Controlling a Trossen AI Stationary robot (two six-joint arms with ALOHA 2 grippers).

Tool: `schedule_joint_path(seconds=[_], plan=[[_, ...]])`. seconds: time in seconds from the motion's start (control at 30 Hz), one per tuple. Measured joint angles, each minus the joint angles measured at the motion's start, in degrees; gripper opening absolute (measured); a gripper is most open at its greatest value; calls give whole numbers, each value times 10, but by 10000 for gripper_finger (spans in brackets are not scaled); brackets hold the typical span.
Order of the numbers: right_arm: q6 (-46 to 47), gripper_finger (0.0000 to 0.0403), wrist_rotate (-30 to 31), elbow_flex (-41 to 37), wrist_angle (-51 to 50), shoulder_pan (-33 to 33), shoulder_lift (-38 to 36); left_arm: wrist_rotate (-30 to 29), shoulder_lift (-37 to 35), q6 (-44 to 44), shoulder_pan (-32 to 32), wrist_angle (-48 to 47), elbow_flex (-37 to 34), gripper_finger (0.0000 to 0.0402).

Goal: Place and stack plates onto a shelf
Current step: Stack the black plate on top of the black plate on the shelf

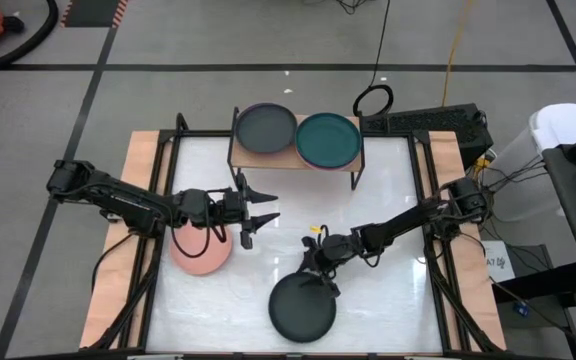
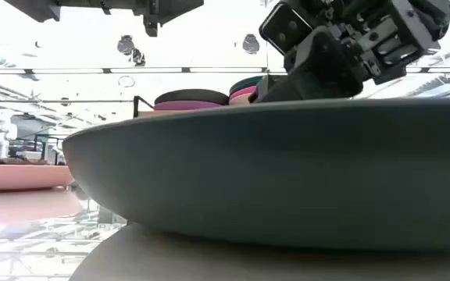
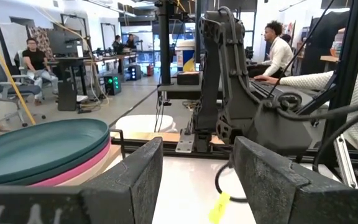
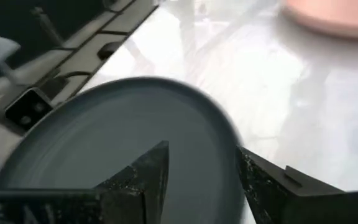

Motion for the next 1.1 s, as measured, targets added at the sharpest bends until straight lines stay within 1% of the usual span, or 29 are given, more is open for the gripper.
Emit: schedule_joint_path(seconds=[0.17,0.33,0.47,1.0,1.1], plan=[[-8,165,68,0,-39,-1,-6,0,0,0,0,0,0,204],[15,165,68,-1,-89,-5,4,0,0,-2,0,0,0,204],[22,164,68,0,-110,-5,3,0,0,-2,0,1,0,204],[28,164,68,-10,-126,-6,3,0,0,-10,0,1,0,204],[35,157,68,-16,-128,-6,3,0,0,-10,0,1,0,204]])
